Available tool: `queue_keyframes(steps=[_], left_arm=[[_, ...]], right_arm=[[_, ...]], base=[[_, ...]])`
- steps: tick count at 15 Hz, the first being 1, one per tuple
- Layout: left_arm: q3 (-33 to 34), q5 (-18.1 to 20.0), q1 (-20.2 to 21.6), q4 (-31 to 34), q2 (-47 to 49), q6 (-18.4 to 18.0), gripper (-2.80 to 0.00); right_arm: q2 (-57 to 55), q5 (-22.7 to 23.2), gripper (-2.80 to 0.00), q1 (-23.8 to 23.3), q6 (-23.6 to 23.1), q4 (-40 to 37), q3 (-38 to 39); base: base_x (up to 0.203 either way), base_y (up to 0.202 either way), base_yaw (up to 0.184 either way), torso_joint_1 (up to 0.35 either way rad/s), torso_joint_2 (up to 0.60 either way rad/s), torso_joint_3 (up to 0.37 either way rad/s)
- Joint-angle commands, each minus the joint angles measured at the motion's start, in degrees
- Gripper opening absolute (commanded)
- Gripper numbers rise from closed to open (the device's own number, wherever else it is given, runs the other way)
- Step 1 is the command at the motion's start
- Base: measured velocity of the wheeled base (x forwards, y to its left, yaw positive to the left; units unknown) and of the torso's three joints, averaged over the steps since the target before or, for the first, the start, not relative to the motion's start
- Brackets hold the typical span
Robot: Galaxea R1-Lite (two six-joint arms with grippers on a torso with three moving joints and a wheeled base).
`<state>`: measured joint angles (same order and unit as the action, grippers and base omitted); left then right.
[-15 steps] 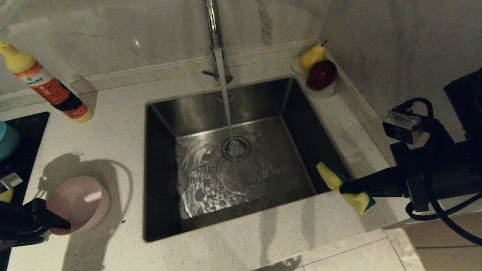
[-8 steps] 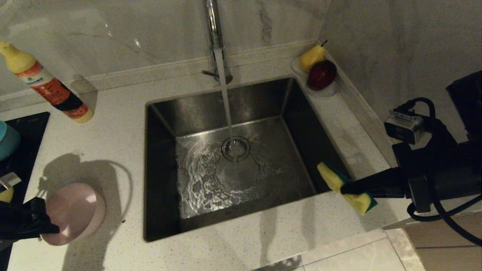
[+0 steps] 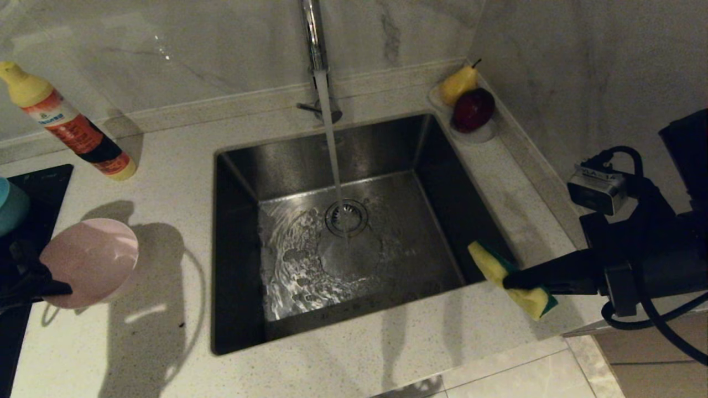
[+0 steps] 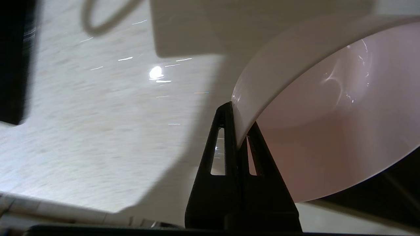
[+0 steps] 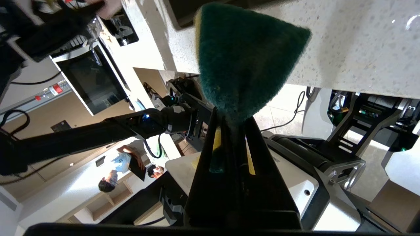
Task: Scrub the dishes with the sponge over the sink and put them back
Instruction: Wash the bowl
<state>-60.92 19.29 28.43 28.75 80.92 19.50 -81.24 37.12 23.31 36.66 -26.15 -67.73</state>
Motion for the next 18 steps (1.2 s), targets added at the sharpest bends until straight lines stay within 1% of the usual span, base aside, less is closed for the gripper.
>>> queue_keyframes(steps=[1, 2, 3, 6, 7, 10, 12, 13, 15, 18], left_arm=[[-3.14, -0.38, -6.40, 0.02, -2.60, 2.98, -2.80], [-4.32, -1.20, -9.13, -0.03, -2.24, 4.58, -2.80], [-5.40, -2.78, -12.81, -0.21, -1.43, 6.17, -2.80], [-11.00, -11.35, -27.00, -0.58, 3.29, 12.66, -2.80], [-13.43, -13.49, -31.46, -0.67, 5.59, 14.70, -2.80], [-18.18, -16.34, -41.21, -1.37, 12.87, 19.36, -2.80], [-19.17, -18.97, -45.27, -4.26, 16.44, 21.02, -2.80], [-19.28, -19.50, -46.46, -6.43, 18.10, 21.55, -2.80], [-19.39, -19.71, -48.19, -10.18, 20.79, 21.87, -2.80], [-19.51, -19.81, -50.67, -13.91, 24.03, 22.44, -2.80]], right_arm=[[0.98, 0.28, -2.80, 0.07, 0.22, -0.08, 0.56], [1.15, 0.32, -2.80, 0.07, 0.17, -0.04, 0.71], [1.51, 0.32, -2.80, 0.07, 0.17, -0.08, 0.80], [3.26, 0.32, -2.80, 0.07, 0.17, -0.04, 1.62], [3.63, 0.27, -2.80, 0.07, 0.17, -0.04, 1.64], [4.07, 0.41, -2.80, 0.46, 0.17, 0.05, 1.32], [3.81, 0.85, -2.80, 0.77, 0.17, 0.05, 1.08], [3.64, 1.45, -2.80, 0.77, 0.17, 0.05, 0.94], [3.28, 1.64, -2.80, 0.77, 0.08, 0.05, 0.94], [3.10, 1.64, -2.80, 0.77, 0.08, 0.15, 1.30]], base=[[0.000, 0.000, 0.000, 0.000, 0.00, 0.000], [0.000, 0.000, 0.000, 0.000, 0.00, 0.000], [0.000, 0.000, 0.000, 0.000, 0.00, 0.000], [0.000, 0.000, 0.000, 0.000, 0.00, 0.000], [0.000, 0.000, 0.000, 0.000, 0.00, 0.000], [0.000, 0.000, 0.000, 0.000, 0.00, 0.000], [0.000, 0.000, 0.000, 0.000, 0.00, 0.000], [0.000, 0.000, 0.000, 0.000, 0.00, 0.000], [0.000, 0.000, 0.000, 0.000, 0.00, 0.000], [0.000, 0.000, 0.000, 0.000, 0.00, 0.000]])
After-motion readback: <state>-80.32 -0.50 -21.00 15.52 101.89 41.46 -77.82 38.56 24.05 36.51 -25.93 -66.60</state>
